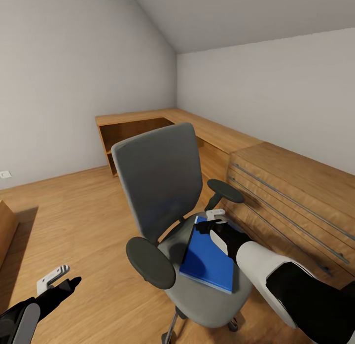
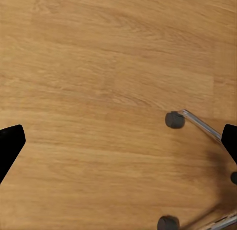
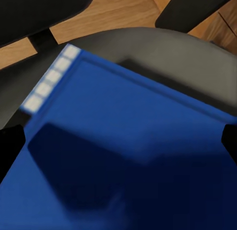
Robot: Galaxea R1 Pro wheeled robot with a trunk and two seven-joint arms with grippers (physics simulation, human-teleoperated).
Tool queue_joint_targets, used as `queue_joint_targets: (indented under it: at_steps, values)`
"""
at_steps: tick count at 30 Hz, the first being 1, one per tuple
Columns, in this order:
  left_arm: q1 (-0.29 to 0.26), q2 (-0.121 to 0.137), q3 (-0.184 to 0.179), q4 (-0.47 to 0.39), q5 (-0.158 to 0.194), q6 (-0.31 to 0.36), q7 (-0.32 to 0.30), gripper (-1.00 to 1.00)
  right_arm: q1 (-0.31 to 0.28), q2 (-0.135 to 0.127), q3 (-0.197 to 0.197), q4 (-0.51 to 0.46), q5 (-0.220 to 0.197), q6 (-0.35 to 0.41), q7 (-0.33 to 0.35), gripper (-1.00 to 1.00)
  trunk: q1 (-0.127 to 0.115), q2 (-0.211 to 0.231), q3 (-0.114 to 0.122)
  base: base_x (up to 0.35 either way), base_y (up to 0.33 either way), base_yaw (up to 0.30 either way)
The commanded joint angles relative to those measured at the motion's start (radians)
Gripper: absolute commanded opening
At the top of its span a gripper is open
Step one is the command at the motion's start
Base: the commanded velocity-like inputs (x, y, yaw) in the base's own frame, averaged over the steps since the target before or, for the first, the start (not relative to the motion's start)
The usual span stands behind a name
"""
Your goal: In the bedroom, organize the workspace by keeping the computer under the desk, ensuring the monitor is on the desk, placing the keyboard on the desk next to the monitor, placing the mouse on the desk next to the keyboard, moving the folder from the swivel chair onto the desk next to the mouse, stacking the notebook on top of the folder with the pen on top of the notebook, and positioning the swivel chair next to the desk.
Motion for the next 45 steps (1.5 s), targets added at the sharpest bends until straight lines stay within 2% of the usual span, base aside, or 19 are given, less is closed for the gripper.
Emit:
queue_joint_targets:
  at_steps: [1,5,13,37,45]
  values:
    - [0.000,0.000,0.000,-0.003,0.012,0.005,0.008,1.00,-0.001,-0.001,0.008,-0.001,-0.008,0.005,-0.006,1.00,0.000,0.000,-0.001,0.000,0.000,0.000]
    - [0.000,-0.001,0.000,-0.008,0.014,0.005,0.009,1.00,-0.001,-0.001,0.008,-0.001,-0.008,0.004,-0.005,1.00,0.000,0.000,-0.001,0.000,0.000,0.000]
    - [0.000,-0.004,0.000,-0.021,0.015,0.005,0.009,1.00,-0.001,-0.001,0.008,0.000,-0.008,0.005,-0.005,1.00,0.031,-0.056,-0.026,0.000,0.000,0.000]
    - [0.000,-0.003,-0.001,-0.014,0.011,0.000,0.009,1.00,-0.001,-0.001,0.008,0.000,-0.008,0.007,-0.006,1.00,0.031,-0.056,-0.026,-0.001,0.000,0.000]
    - [0.000,-0.003,-0.001,-0.011,0.011,-0.001,0.008,1.00,-0.001,-0.001,0.008,0.000,-0.008,0.007,-0.006,1.00,0.031,-0.056,-0.026,-0.154,0.000,0.000]
